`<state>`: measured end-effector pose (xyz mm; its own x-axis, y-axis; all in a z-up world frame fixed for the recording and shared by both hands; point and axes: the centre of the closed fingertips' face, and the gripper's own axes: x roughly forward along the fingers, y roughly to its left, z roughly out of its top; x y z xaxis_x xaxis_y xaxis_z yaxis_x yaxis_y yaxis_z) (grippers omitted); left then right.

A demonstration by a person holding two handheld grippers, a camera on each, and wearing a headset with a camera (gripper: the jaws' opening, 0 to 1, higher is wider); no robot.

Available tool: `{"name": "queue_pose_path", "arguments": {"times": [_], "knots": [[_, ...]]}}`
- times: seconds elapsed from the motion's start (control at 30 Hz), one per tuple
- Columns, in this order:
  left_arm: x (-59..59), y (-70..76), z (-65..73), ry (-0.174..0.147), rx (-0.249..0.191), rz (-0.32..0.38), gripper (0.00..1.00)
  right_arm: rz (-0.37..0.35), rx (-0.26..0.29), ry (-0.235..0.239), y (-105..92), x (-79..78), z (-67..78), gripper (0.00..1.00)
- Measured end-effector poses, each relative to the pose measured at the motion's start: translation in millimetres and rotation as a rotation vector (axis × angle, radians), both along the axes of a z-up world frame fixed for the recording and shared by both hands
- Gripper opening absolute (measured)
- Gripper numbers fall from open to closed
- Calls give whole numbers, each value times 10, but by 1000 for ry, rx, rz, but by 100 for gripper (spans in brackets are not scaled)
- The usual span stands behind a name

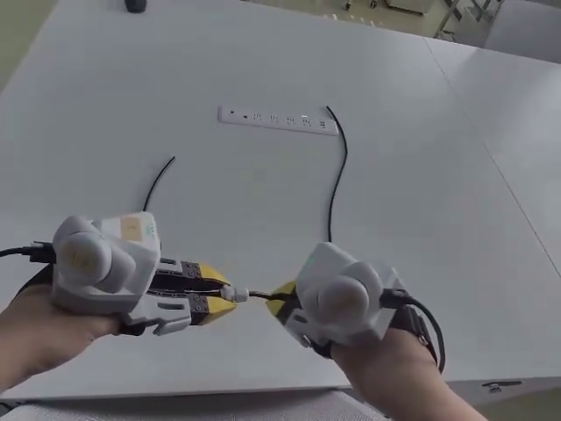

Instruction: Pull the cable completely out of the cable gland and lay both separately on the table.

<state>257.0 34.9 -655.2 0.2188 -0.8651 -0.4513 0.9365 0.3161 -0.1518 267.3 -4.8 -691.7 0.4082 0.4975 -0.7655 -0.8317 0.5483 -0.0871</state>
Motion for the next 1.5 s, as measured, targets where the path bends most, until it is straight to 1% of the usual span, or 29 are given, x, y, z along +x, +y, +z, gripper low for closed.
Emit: {"name": "queue_pose_path", "arguments": {"times": [0.2, 0.4, 0.5, 0.63, 0.77, 0.87, 0.9, 0.97, 1.03, 1.2, 1.23, 1.27, 1.37, 1.4, 1.43, 1.5], "knots": [[-28, -6, -11, -3, 8, -7, 15, -57, 14, 38, -92, 9, -107, 0], [-55, -7, -22, -7, 14, -12, 15, -116, 12, 83, -215, 16, -235, 0], [-62, -15, -33, -5, 13, -12, 15, -136, 14, 97, -256, 13, -273, 0], [-62, -20, -56, -4, 13, -12, 15, -145, 21, 110, -258, -8, -280, 0], [-50, -10, -64, -1, 13, -4, 15, -121, 15, 90, -254, -6, -273, 0], [-38, 4, -66, 9, 13, 7, 15, -107, 21, 96, -245, -21, -273, 0], [-29, 11, -66, 8, 13, 10, 15, -93, 23, 76, -239, -15, -257, 0], [-24, 15, -60, 10, 12, 14, 15, -62, -5, 26, -253, 10, -221, 0], [-23, 14, -61, 11, 13, 14, 15, -43, -23, 16, -247, -20, -221, 1], [-16, 7, -61, 11, 17, 10, 15, -28, -23, 3, -235, -28, -179, 2], [-13, 6, -57, 11, 16, 10, 15, -24, -19, 3, -224, -26, -155, 3], [-10, 1, -48, 11, 12, 9, 15, -23, -14, 2, -210, -22, -129, 6], [-2, -12, -39, 10, 8, 10, 15, -7, 23, -1, -94, -11, 25, 14], [-2, -17, -40, 11, 8, 10, 15, 9, 24, -10, -57, -9, 60, 14], [-4, -21, -39, 12, 6, 10, 15, 39, 14, -27, -7, 0, 103, 14], [-6, -25, -40, 11, 4, 9, 15, 65, -11, -37, 43, 8, 113, 14]]}}
